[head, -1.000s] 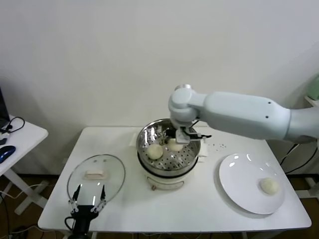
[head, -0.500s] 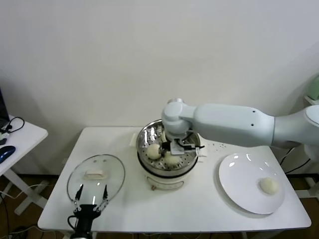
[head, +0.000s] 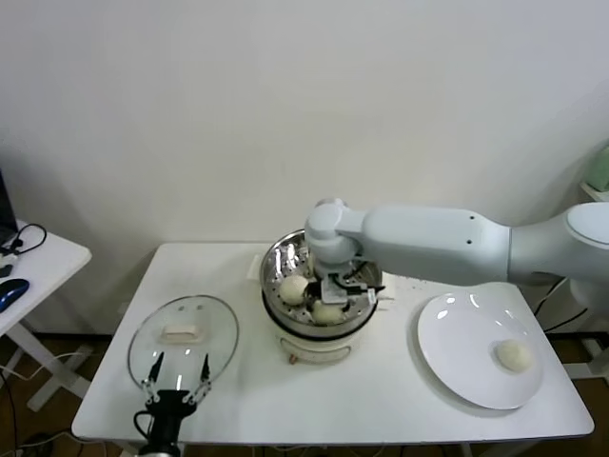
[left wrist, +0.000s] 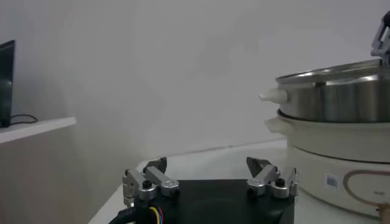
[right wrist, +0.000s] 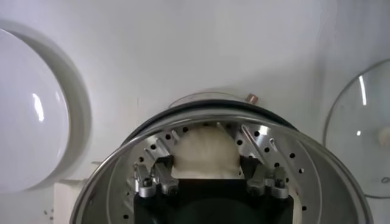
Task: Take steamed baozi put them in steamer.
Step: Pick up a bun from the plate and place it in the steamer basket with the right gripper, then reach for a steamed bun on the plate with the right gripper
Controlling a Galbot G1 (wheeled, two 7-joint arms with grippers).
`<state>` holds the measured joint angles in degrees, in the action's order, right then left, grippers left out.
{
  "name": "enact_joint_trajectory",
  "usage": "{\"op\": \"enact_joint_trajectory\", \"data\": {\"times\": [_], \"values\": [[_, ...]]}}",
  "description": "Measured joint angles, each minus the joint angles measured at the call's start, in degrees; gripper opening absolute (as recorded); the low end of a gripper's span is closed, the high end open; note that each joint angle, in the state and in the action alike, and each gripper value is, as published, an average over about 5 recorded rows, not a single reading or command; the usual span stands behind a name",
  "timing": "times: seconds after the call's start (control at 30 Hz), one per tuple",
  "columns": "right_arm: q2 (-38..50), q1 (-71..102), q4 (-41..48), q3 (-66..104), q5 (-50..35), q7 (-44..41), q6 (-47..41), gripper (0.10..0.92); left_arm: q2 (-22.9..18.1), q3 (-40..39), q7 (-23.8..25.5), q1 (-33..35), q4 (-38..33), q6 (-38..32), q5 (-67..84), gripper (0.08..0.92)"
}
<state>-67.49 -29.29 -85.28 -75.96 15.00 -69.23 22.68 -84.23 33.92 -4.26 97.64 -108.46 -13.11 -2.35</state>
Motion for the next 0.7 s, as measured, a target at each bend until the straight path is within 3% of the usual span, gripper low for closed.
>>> {"op": "enact_joint_trajectory", "data": {"times": [0.27, 0.7], "values": [[0.2, -0.1, 0.2, -0.5, -0.6, 0.5, 0.0, 0.816, 0.0, 0.0, 0.0, -0.1, 0.2, 0.0, 0.0, 0.823], [1.7, -1.9, 0.2, 0.6, -1.1, 0.3, 0.9, 0.823, 0.0, -0.2, -0.1, -0.8, 0.3, 0.3, -0.1, 0.823]]}}
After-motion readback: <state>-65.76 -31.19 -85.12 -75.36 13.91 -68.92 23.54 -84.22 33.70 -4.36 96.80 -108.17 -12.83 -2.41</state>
